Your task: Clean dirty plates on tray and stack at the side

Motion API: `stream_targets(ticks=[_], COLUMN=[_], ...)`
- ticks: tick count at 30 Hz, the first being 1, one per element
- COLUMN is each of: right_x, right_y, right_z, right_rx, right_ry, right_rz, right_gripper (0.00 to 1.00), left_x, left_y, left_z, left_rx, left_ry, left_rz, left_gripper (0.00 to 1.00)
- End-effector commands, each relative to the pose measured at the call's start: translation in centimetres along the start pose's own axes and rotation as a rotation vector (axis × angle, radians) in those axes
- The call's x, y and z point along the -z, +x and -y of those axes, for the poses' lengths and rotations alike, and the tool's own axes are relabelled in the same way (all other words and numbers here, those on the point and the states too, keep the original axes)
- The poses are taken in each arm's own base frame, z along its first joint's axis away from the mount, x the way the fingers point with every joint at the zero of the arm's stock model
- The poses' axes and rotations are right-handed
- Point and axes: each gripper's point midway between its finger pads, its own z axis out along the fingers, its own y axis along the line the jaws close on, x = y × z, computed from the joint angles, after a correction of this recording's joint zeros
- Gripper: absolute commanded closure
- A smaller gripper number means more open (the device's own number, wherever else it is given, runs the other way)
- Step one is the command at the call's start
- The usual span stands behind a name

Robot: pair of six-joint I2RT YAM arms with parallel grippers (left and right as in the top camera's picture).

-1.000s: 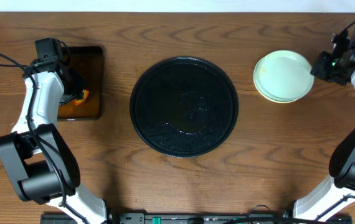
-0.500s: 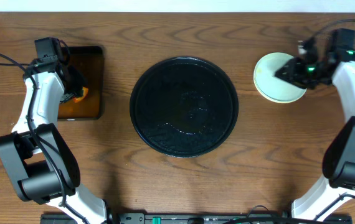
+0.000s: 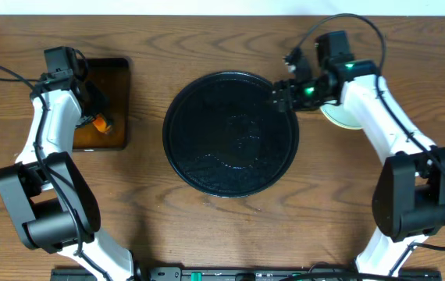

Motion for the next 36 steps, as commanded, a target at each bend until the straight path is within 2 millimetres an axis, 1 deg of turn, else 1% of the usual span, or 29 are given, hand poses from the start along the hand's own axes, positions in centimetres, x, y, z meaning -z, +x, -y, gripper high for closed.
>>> stream_targets(ticks=[1,3,4,6,8,11,13,15,16,18,20,21,23,24,25,28,31,36], right_x=[1.0,1.7,2.4,3.7,5.6,8.5,10.6,12.6,14.1,15.7,16.7,17.0,16.8,16.6,16.1,14.7,13.2,12.2], right_y=[-0.1,0.1,0.2,0.6,1.0,1.7,2.3,3.1,4.0,5.2,6.3,7.2,8.4,8.9,9.5,11.1,13.2,15.2], right_z=[-2.8,-3.1,-3.3,-3.4,-4.0,-5.9,-7.0,-7.0,-6.6,-6.1,-5.9,-6.0,-6.0,-5.7,-5.2,-3.9,-2.4,-1.1], right_rx=[0.034,0.041,0.045,0.048,0.056,0.094,0.131,0.143,0.146,0.143,0.144,0.162,0.186,0.197,0.204,0.197,0.175,0.154], right_ry=[-0.004,0.022,0.045,0.089,0.125,0.124,0.149,0.227,0.313,0.406,0.466,0.486,0.501,0.513,0.530,0.542,0.552,0.570], right_rz=[0.028,0.035,0.041,0.051,0.071,0.113,0.146,0.177,0.195,0.212,0.224,0.230,0.235,0.239,0.238,0.195,0.110,0.036], right_gripper=[0.20,0.20,0.19,0.18,0.18,0.18,0.18,0.19,0.18,0.17,0.17,0.16,0.14,0.11,0.01,0.01,0.01,0.01], left_x=[-0.6,0.1,0.5,1.9,4.1,7.8,11.2,14.3,16.6,19.0,20.5,21.0,21.8,22.0,22.2,22.2,22.0,22.0], left_y=[0.7,0.6,0.6,0.4,0.2,-0.2,-0.4,-0.4,0.1,1.1,2.0,2.4,3.1,3.3,3.5,3.5,3.5,3.5], left_z=[-0.6,-0.6,-0.5,-0.2,1.2,3.4,4.5,5.1,5.6,5.9,5.6,5.3,4.9,4.7,4.7,4.6,4.7,4.7], left_rx=[-0.003,-0.003,-0.003,-0.001,0.002,-0.004,-0.013,-0.024,-0.035,-0.048,-0.052,-0.052,-0.052,-0.051,-0.050,-0.051,-0.050,-0.050], left_ry=[-0.020,-0.018,-0.014,0.016,0.105,0.257,0.352,0.424,0.485,0.547,0.565,0.563,0.559,0.558,0.557,0.558,0.555,0.555], left_rz=[-0.024,-0.023,-0.018,-0.007,0.002,0.031,0.071,0.106,0.115,0.111,0.105,0.105,0.099,0.096,0.095,0.095,0.090,0.090], left_gripper=[0.44,0.44,0.44,0.44,0.44,0.44,0.44,0.44,0.44,0.42,0.40,0.20,0.20,0.20,0.20,0.20,0.20,0.19])
